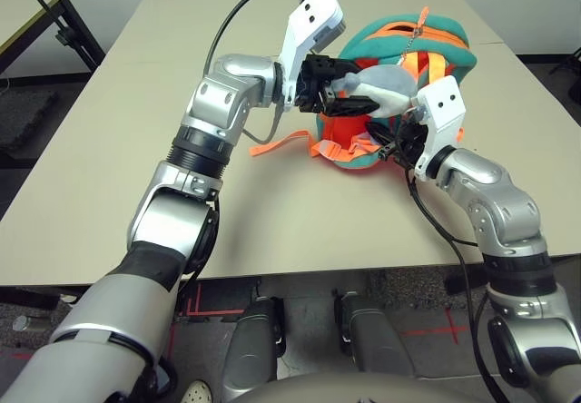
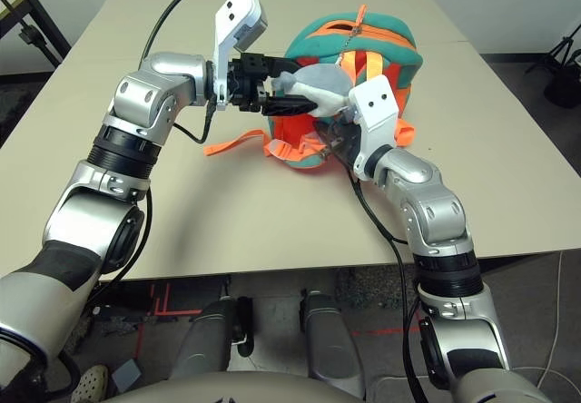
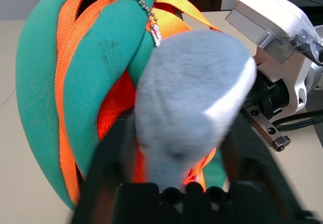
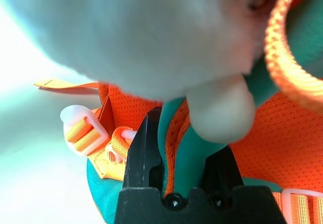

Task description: Put the pencil case into the backpack and zip it.

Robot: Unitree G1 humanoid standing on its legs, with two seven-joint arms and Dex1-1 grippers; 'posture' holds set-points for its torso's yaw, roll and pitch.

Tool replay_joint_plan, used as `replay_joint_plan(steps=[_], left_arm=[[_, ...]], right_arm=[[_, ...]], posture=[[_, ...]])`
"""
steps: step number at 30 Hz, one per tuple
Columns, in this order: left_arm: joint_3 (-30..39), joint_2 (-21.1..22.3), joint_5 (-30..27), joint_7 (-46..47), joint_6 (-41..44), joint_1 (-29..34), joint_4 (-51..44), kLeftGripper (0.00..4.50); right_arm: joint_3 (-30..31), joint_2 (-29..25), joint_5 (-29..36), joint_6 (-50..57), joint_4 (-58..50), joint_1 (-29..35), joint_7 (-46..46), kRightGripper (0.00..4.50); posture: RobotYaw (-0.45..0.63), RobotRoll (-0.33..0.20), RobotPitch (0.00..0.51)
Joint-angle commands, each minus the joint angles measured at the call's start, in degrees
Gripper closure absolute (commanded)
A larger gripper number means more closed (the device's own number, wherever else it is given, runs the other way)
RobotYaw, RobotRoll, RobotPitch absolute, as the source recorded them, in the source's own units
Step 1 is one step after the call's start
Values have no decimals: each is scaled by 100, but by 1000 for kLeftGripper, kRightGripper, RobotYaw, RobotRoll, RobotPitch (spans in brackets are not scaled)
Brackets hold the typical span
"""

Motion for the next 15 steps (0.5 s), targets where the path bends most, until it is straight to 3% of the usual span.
replay_joint_plan(steps=[1,4,6,15], left_arm=[[30,37,46,42,92,9,-43,2946],[124,102,-29,50,194,-16,-143,3999],[213,172,-78,60,269,-54,-205,4449],[815,935,-204,226,507,-327,-234,4478]], right_arm=[[166,32,16,102,18,121,84,4037],[187,46,7,93,50,103,94,4037],[201,54,3,91,62,95,100,4037],[262,62,-17,45,112,94,119,4037]], posture=[[-122,0,113],[-117,0,115],[-115,0,116],[-101,0,124]])
